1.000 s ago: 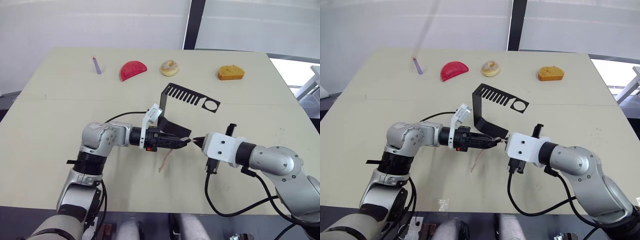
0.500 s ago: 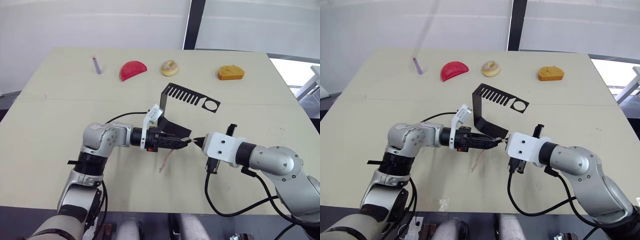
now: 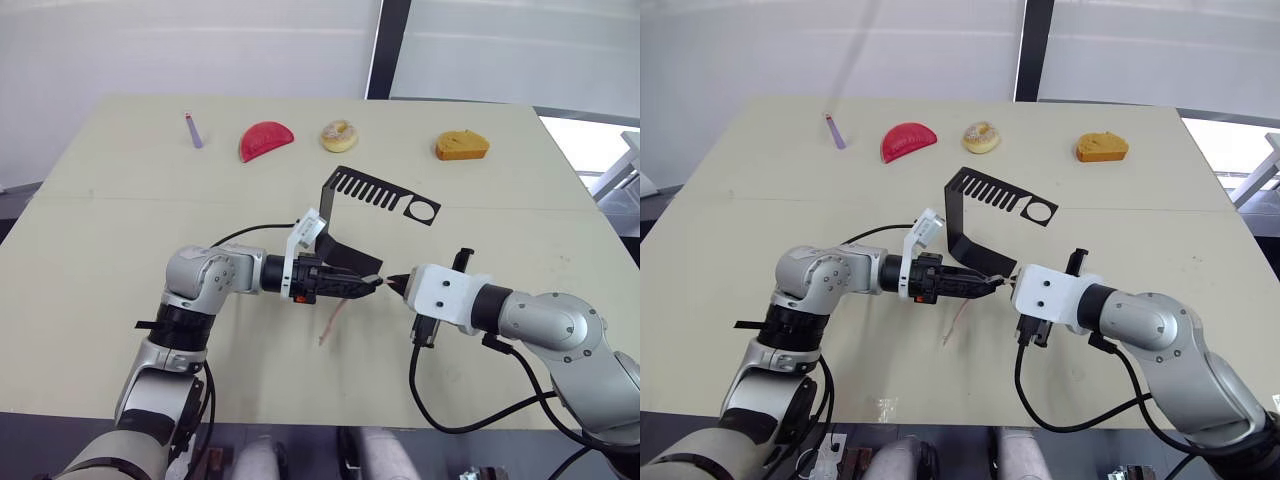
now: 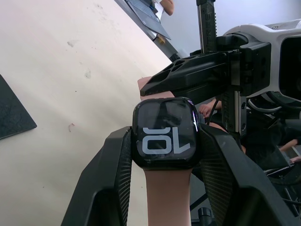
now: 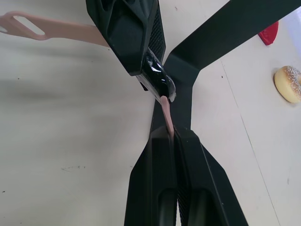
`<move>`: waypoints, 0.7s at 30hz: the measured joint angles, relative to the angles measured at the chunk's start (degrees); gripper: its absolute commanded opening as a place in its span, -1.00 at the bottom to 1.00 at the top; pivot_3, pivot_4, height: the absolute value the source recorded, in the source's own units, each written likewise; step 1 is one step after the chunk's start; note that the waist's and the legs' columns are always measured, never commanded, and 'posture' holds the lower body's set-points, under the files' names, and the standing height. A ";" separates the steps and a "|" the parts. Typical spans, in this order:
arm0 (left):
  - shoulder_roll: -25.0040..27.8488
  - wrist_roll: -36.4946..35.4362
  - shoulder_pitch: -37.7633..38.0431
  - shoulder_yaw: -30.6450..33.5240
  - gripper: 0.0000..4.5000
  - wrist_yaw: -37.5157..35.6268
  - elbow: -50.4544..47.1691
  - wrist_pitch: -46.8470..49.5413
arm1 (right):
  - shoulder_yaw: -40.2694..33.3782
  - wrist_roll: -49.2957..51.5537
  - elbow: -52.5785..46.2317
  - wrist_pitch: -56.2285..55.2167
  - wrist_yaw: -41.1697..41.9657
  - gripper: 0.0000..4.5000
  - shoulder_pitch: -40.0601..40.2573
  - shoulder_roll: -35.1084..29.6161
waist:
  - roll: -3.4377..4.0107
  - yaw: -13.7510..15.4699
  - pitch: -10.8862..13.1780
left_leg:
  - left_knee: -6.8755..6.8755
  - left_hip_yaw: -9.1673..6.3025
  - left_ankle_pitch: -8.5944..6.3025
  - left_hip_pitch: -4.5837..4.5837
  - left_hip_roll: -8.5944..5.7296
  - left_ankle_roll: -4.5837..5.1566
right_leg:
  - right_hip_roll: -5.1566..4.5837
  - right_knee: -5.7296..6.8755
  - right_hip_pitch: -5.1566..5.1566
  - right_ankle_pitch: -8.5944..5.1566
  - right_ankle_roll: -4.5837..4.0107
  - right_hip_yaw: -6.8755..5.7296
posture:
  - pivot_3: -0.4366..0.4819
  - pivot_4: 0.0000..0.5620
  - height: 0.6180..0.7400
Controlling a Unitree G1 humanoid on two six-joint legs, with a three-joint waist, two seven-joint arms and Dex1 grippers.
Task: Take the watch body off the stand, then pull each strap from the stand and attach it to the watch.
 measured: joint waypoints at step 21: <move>9.34 2.83 0.74 -5.65 -0.29 -9.68 -3.03 -15.84 | -25.71 28.08 -6.26 8.40 9.99 0.99 7.61 -0.20 | 0.00 0.10 0.00 | -0.04 -0.03 -0.01 -0.01 0.00 0.00 | -0.01 -0.04 0.02 0.00 0.00 -0.01 | -0.05 -0.47 0.95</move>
